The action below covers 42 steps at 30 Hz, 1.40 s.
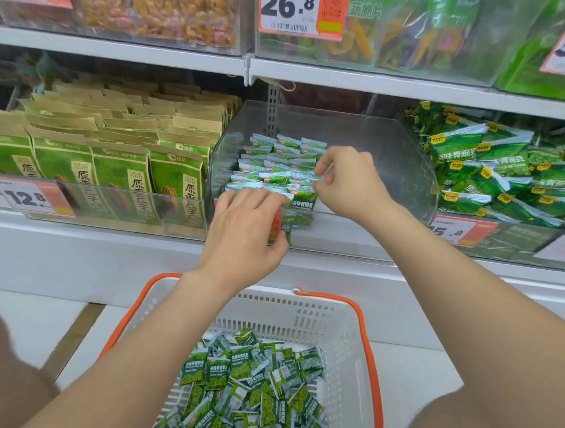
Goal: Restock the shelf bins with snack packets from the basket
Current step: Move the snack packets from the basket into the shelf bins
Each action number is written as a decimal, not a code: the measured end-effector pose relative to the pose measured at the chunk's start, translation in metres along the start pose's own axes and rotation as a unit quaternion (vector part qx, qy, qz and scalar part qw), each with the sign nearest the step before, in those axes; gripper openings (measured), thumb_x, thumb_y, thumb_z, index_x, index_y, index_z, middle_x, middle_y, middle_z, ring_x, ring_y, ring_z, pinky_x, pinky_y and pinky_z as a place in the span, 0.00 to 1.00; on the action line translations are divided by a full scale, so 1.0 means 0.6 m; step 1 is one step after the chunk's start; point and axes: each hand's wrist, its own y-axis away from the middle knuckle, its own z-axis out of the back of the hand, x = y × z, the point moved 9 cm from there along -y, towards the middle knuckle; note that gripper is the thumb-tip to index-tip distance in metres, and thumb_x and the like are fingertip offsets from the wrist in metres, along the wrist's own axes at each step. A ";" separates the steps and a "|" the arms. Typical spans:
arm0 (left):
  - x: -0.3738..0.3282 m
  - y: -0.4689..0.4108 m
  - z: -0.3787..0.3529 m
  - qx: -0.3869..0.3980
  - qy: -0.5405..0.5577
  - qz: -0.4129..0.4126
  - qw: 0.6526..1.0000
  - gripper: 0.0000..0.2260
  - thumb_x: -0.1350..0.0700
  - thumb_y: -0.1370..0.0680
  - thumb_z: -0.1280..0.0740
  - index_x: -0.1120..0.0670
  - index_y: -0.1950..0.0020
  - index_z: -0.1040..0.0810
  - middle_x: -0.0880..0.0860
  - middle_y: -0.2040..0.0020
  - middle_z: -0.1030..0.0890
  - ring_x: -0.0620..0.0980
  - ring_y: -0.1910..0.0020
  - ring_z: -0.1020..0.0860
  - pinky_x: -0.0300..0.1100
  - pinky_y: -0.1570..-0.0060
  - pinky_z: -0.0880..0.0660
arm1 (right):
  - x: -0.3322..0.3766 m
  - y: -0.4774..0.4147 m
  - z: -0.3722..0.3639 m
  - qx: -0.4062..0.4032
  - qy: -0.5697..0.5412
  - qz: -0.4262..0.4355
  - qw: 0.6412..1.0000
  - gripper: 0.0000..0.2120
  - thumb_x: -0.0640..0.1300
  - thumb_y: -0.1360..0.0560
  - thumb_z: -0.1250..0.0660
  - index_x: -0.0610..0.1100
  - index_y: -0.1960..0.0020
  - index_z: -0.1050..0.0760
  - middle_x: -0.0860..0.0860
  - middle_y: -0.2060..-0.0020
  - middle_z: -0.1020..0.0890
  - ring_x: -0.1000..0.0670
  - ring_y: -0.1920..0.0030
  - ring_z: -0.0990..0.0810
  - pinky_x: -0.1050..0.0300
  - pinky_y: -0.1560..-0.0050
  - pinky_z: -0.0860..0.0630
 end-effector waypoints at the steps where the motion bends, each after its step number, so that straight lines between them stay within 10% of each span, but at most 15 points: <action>1: 0.001 0.005 0.014 -0.043 0.035 0.009 0.998 0.17 0.54 0.27 0.30 0.52 0.38 0.21 0.50 0.43 0.20 0.56 0.40 0.24 0.52 0.38 0.31 | 0.014 0.012 0.012 -0.027 -0.002 0.029 0.999 0.06 0.39 0.27 0.33 0.47 0.51 0.22 0.51 0.61 0.18 0.44 0.48 0.21 0.51 0.47 0.26; 6: -0.022 0.056 0.045 -0.188 -0.017 -0.053 0.981 0.04 0.62 0.30 0.31 0.58 0.56 0.22 0.57 0.57 0.24 0.61 0.57 0.27 0.54 0.59 0.33 | 0.124 0.125 0.021 0.032 -0.036 0.213 0.976 0.06 0.40 0.32 0.33 0.49 0.57 0.20 0.56 0.70 0.20 0.57 0.66 0.22 0.58 0.58 0.23; 8: -0.018 0.085 -0.017 -0.093 0.009 -0.081 0.992 0.03 0.59 0.31 0.33 0.56 0.59 0.25 0.54 0.63 0.25 0.60 0.64 0.26 0.52 0.66 0.32 | 0.138 0.179 -0.045 0.205 0.014 0.237 0.949 0.06 0.39 0.31 0.33 0.49 0.60 0.19 0.59 0.71 0.23 0.61 0.67 0.24 0.67 0.60 0.27; 11: 0.000 0.150 -0.127 0.140 0.045 -0.013 0.989 0.04 0.52 0.27 0.36 0.47 0.61 0.29 0.50 0.66 0.21 0.58 0.67 0.20 0.48 0.70 0.25 | 0.096 0.251 -0.159 0.382 0.145 0.208 0.888 0.09 0.38 0.27 0.35 0.49 0.53 0.19 0.55 0.61 0.21 0.55 0.59 0.22 0.53 0.56 0.20; 14: 0.008 0.256 -0.235 0.386 -0.002 0.014 0.922 0.14 0.51 0.20 0.38 0.46 0.64 0.37 0.51 0.62 0.22 0.57 0.60 0.19 0.46 0.64 0.27 | 0.064 0.319 -0.243 0.470 0.218 0.209 0.829 0.09 0.38 0.23 0.36 0.46 0.45 0.20 0.48 0.54 0.19 0.45 0.55 0.19 0.51 0.56 0.21; 21: 0.060 0.481 -0.369 0.689 -0.048 0.030 0.723 0.07 0.53 0.18 0.36 0.56 0.51 0.24 0.55 0.53 0.22 0.55 0.58 0.24 0.48 0.60 0.28 | 0.050 0.384 -0.312 0.528 0.263 0.229 0.774 0.07 0.37 0.20 0.35 0.43 0.57 0.27 0.48 0.60 0.26 0.46 0.65 0.24 0.52 0.68 0.26; 26: 0.110 0.549 -0.386 0.745 -0.046 0.069 0.662 0.22 0.57 0.20 0.31 0.51 0.28 0.32 0.53 0.37 0.24 0.54 0.45 0.22 0.48 0.51 0.22 | 0.059 0.365 -0.312 0.504 0.259 0.237 0.789 0.10 0.35 0.19 0.37 0.44 0.57 0.33 0.48 0.61 0.31 0.49 0.68 0.28 0.55 0.71 0.32; 36: 0.099 0.590 -0.401 0.763 -0.053 0.026 0.644 0.20 0.51 0.22 0.23 0.59 0.35 0.22 0.55 0.38 0.20 0.56 0.41 0.20 0.48 0.40 0.21 | 0.074 0.357 -0.323 0.507 0.256 0.244 0.786 0.17 0.33 0.20 0.36 0.47 0.61 0.39 0.48 0.61 0.32 0.49 0.68 0.28 0.55 0.71 0.32; 42: 0.098 0.587 -0.398 0.762 -0.029 0.053 0.644 0.16 0.53 0.22 0.23 0.59 0.38 0.18 0.55 0.41 0.17 0.55 0.45 0.19 0.47 0.44 0.20 | 0.070 0.363 -0.324 0.515 0.269 0.244 0.776 0.04 0.35 0.20 0.36 0.43 0.49 0.26 0.48 0.60 0.27 0.49 0.69 0.29 0.56 0.73 0.34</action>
